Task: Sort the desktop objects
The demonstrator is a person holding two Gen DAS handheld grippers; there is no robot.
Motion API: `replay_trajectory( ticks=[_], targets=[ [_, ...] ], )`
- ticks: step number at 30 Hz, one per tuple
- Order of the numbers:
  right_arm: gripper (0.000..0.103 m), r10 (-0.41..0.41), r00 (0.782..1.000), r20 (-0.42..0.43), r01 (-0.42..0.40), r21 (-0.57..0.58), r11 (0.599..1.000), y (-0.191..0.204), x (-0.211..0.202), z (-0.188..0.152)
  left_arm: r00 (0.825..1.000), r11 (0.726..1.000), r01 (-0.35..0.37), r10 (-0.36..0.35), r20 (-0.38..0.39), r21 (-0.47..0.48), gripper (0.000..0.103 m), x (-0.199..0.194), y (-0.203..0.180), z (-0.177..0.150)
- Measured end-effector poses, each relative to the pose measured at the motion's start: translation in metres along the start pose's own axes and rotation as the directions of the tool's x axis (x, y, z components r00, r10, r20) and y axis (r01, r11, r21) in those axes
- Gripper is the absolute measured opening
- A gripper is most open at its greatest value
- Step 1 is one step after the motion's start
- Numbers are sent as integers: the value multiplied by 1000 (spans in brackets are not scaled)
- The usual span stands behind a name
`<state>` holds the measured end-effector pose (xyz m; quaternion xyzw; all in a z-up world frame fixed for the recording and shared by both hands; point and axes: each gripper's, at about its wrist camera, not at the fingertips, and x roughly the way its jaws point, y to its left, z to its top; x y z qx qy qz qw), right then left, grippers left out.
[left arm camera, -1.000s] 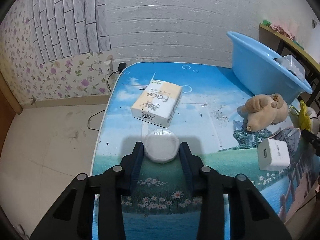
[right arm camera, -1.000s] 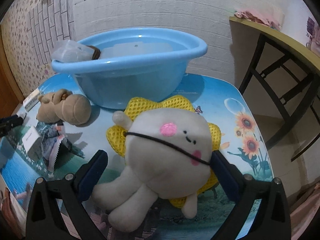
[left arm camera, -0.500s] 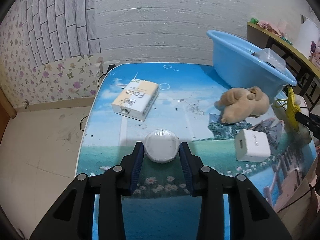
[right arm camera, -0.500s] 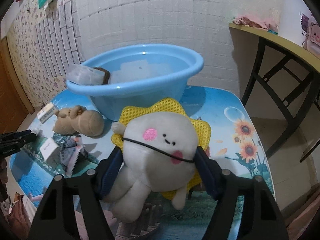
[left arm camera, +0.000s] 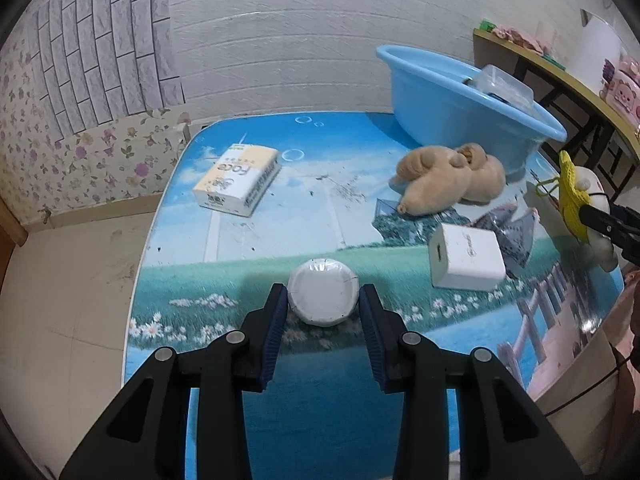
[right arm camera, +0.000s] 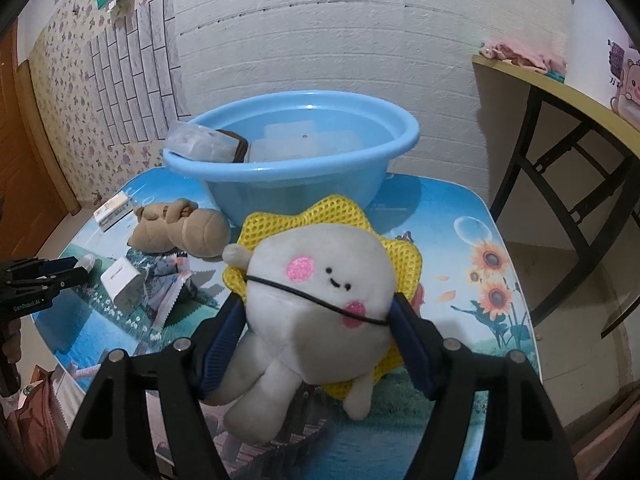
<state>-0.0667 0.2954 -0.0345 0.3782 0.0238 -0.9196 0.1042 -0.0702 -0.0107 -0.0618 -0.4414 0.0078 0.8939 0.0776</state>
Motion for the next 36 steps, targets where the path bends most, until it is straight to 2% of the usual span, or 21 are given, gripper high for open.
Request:
replay_trajectory(
  ticks=[9,11,15,17,19,24,30,33,36],
  targets=[
    [74,12,1000,-25,-13,-23,1000,4,2,-8,1000,999,-13,13,-12,31,36,0,-9,-5],
    [79,11,999,-33,-12,-35,999,6,3,-10,1000,999,-16,16,-14,28,36,2,-9,-5],
    [89,-50,999,-13,49,-103,993,15,4,-12,1000,999,-23,24,-11,29,36,3,-10,-5],
    [101,-38,999,-14,36,-118,992,17,6,-12,1000,999,-25,25,-9,27,38,4,-11,-5],
    [103,-14,999,-36,10,-117,993,20,10,-14,1000,999,-30,30,-7,26,40,5,-12,-5],
    [103,-32,997,-64,23,-137,990,24,18,-20,999,999,-48,48,2,23,46,6,-14,-5],
    [103,-36,996,-76,27,-120,992,21,19,-21,998,998,-61,61,9,10,60,9,-14,-4],
    [103,-45,996,-83,35,-111,993,21,22,-22,998,998,-62,62,12,4,70,12,-13,-4],
    [103,-46,995,-87,38,-98,994,20,23,-24,998,998,-59,59,1,0,89,15,-13,-3]
  ],
)
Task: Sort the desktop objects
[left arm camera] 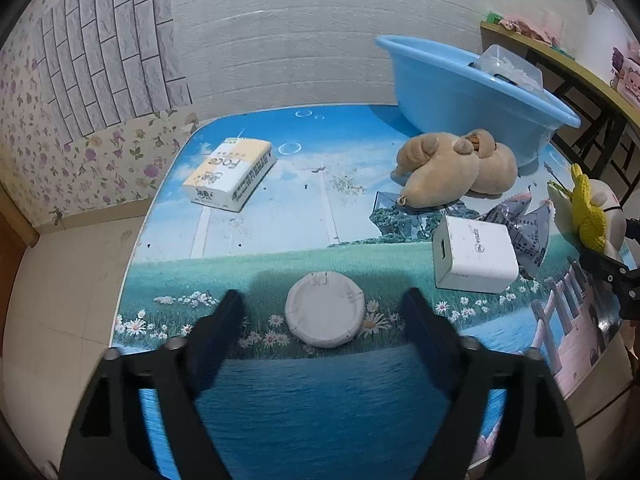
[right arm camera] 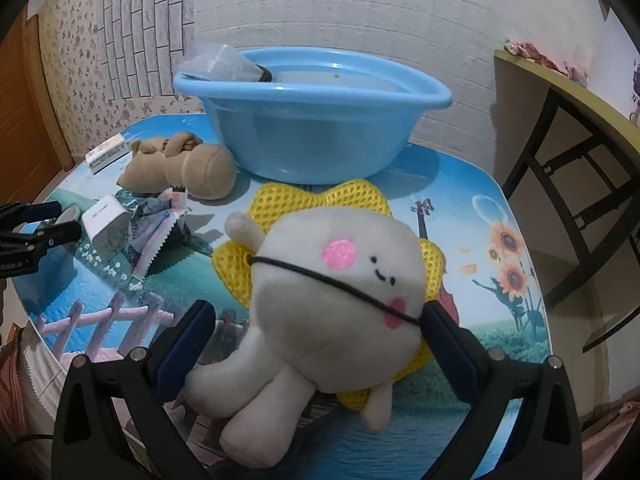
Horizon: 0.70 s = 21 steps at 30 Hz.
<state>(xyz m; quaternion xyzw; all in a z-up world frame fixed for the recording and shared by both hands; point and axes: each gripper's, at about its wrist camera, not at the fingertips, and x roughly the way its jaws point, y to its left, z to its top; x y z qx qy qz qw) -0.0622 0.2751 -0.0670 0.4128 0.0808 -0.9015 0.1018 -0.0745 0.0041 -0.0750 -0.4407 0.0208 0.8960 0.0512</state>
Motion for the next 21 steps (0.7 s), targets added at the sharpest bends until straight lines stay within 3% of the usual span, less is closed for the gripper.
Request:
replay_trajectory(
  ticks=[2,3,9,15,19,21],
  targets=[
    [103,1,1000,0,-1,6,1000,-1,1,-1,1000,1000,0,0,-12,-3,101,2,-1,-2],
    [103,0,1000,2,0,10,1000,-1,1,-1,1000,1000,1,-1,-15,-3,103,2,-1,-2],
    [103,-33,999,-3,33,7,999,1,7,-1,1000,1000,0,0,-20,-9,103,2,-2,-1],
    [103,-10,1000,3,10,44,999,-7,5,1,1000,999,-14,14,2,-35,103,2,-2,-3],
    [83,-29,999,15,28,65,997,-15,1,0,1000,1000,-1,1,-2,-17,103,3,-1,-3],
    [78,-19,1000,16,18,80,997,-18,0,0,1000,1000,3,-3,0,-15,103,3,0,-4]
  ],
)
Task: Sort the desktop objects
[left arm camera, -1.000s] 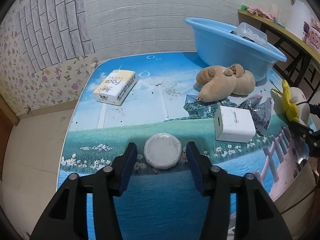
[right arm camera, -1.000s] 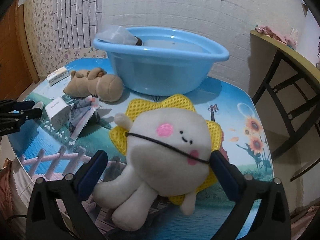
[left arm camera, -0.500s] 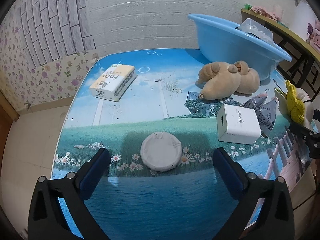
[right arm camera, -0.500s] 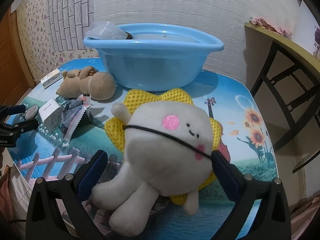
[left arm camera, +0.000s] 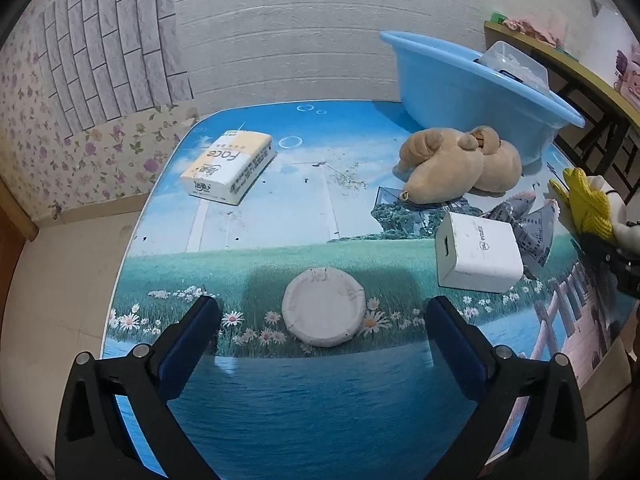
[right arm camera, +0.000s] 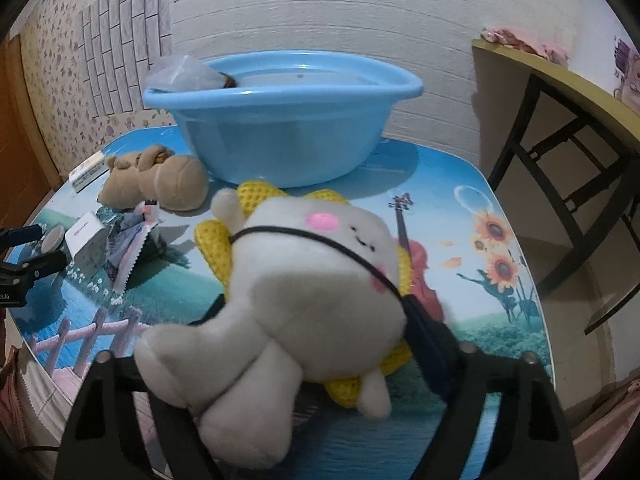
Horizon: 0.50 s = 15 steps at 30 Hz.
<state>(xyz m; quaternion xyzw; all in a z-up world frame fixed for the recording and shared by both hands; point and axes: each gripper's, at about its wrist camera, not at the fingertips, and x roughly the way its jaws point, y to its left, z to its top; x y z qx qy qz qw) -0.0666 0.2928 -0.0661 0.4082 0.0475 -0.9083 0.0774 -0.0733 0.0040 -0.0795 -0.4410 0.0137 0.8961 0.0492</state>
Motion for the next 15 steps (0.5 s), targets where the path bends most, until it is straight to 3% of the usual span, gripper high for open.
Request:
replay_trajectory(
  ticks=[3,5,6,8,15],
  targets=[
    [72,20,1000,3,-20,27,999,-5,-2,0,1000,1000,0,0,13,3,97,-2,0,-1],
    [67,35,999,11,-36,43,998,-8,-4,1,1000,1000,0,-1,30,11,71,-6,0,-1],
    [65,42,999,17,-43,53,998,-9,-4,1,999,1000,-4,4,38,7,64,-7,-1,-1],
    [63,59,998,31,-61,80,995,-13,-7,1,998,1000,-11,11,56,-2,36,-9,0,0],
    [61,72,994,84,-80,99,992,-17,-19,6,998,1000,-16,15,61,14,36,-10,-1,0]
  ],
)
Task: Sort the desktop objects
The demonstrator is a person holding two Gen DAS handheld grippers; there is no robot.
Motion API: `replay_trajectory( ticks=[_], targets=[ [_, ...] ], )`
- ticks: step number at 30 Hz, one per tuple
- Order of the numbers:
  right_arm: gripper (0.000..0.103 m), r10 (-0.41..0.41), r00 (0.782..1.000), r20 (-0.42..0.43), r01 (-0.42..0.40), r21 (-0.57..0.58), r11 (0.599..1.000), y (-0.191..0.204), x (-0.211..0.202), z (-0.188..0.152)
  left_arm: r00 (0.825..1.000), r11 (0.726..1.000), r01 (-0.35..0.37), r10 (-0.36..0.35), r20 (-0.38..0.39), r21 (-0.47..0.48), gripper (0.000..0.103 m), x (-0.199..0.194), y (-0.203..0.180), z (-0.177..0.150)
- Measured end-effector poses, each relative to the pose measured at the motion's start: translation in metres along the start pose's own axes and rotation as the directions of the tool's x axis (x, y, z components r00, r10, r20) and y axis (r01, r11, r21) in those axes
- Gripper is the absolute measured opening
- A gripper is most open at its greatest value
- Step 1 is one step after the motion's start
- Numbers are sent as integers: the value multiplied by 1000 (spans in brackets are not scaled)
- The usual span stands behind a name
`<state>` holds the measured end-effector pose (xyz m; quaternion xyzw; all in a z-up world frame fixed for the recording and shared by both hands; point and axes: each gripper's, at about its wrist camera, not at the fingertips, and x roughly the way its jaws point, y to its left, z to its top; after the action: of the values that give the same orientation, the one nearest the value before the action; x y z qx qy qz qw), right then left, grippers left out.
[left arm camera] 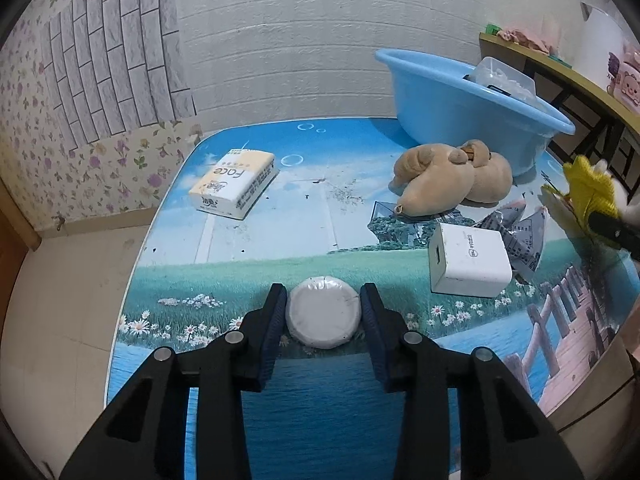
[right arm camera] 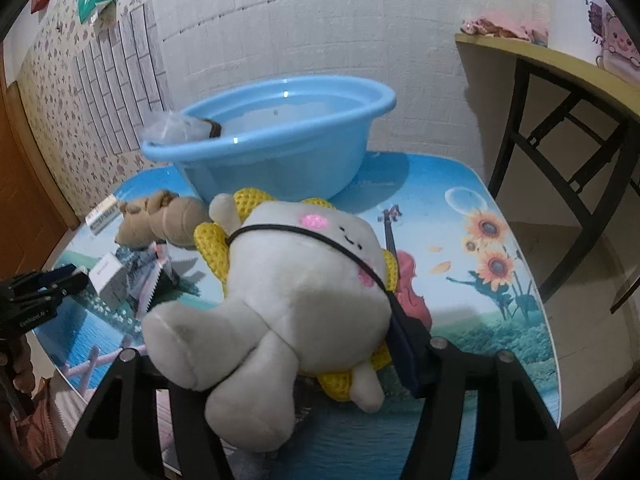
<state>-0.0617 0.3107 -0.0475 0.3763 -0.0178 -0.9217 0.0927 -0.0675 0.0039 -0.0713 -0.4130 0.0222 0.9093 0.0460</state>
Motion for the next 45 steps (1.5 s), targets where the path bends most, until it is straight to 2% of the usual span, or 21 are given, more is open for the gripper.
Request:
replay_trajectory(
  ticks=[3,14,18,28,34,41,45],
  targets=[
    [61,1,1000,28,-1,0,1000,-2,-8,5,1000,999,-25,24,19,27,36,-7,-3,5],
    [61,54,990,134,-53,-14,999,9,-33,37,995,998,47,-50,86,37,36,-37,-27,55],
    [61,74,985,156,-70,-31,997,13,-29,50,988,995,92,-96,120,40,36,-41,-37,77],
    [61,82,976,199,-75,-46,996,12,-12,81,973,989,113,-129,193,96,36,-33,-78,134],
    [61,87,976,197,-79,-48,996,5,11,98,973,984,118,-141,185,133,36,-6,-102,161],
    [62,98,974,203,-89,-53,995,-2,37,116,979,977,113,-141,148,179,37,26,-118,177],
    [62,128,981,145,-120,-59,991,-2,56,129,984,978,127,-146,103,168,37,43,-115,186]
  ],
)
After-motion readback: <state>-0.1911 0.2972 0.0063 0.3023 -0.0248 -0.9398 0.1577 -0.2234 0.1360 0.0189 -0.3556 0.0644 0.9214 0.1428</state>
